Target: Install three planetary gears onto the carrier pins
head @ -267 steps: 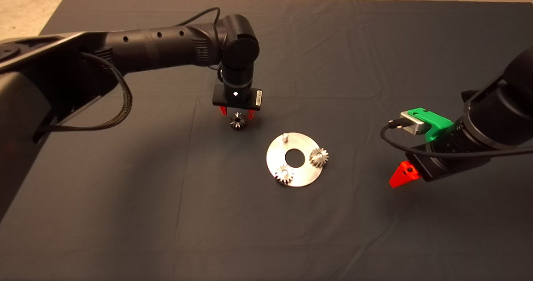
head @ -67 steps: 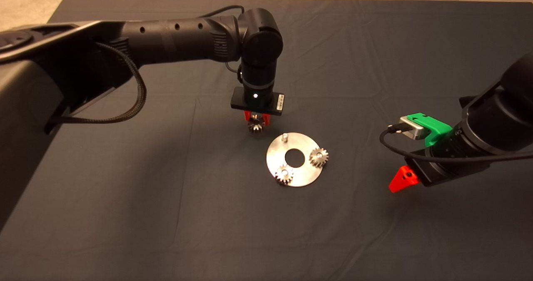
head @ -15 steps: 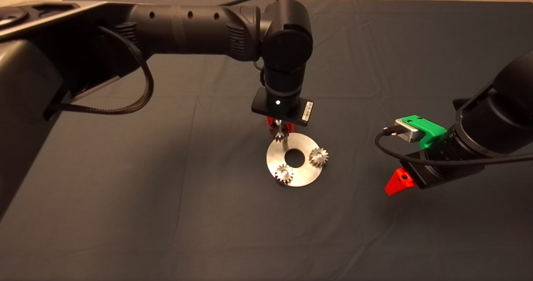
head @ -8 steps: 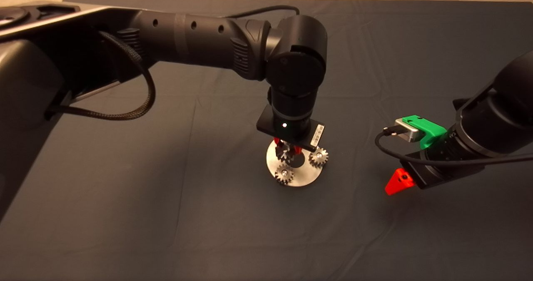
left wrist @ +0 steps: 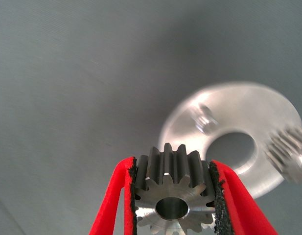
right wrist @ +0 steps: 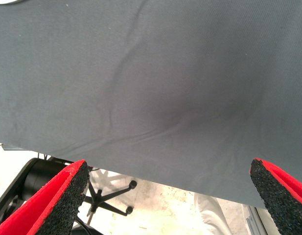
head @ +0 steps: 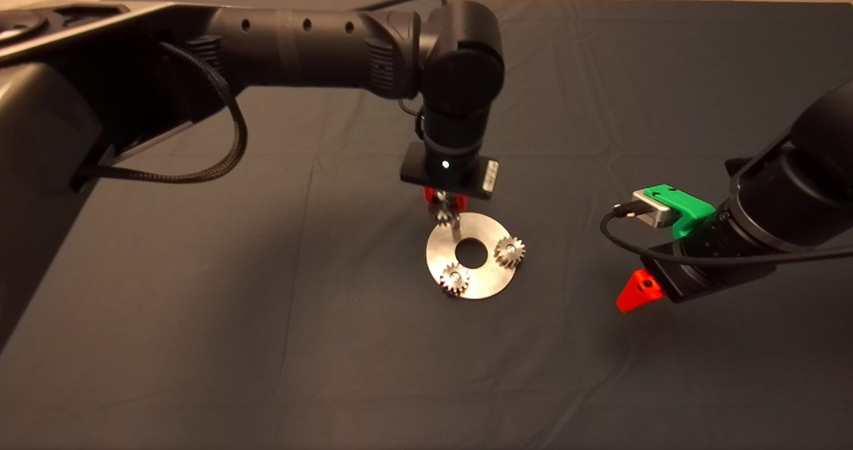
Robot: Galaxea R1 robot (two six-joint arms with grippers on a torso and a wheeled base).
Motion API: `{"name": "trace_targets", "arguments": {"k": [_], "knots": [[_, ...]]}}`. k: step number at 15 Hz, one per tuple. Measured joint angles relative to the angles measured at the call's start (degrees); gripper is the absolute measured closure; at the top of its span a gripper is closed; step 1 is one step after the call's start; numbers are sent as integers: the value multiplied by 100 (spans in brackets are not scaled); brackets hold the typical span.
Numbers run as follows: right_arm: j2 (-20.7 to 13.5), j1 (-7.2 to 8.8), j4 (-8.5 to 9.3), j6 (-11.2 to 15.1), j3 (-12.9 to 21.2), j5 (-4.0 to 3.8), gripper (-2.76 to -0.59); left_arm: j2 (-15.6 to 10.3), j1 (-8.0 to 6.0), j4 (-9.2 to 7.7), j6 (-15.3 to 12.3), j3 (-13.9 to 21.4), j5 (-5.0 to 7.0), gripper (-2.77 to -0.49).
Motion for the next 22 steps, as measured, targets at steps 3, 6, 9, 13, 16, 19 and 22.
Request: {"name": "trace_targets", "arguments": {"k": [3, 6, 9, 13, 16, 19, 22], "knots": [[9, 0, 0, 0, -2, 5, -246, 27, 5, -23, 13, -128, -6, -72], [9, 0, 0, 0, -2, 0, -247, 24, 9, -23, 15, -229, -23, -72], [11, 1, 0, 0, -2, 5, -246, 24, 22, -23, 15, -240, -7, -72], [13, 0, 0, 0, -2, 5, -247, 24, 134, -23, 12, -240, -14, -73], [11, 0, 0, 0, -2, 5, -246, 24, 365, -26, 9, -238, -10, -73], [13, 0, 0, 0, -2, 2, -246, 24, 545, -26, 9, -240, -14, -73], [13, 0, 0, 0, -2, 5, -247, 24, 610, -23, 11, -237, -14, -73]]}}
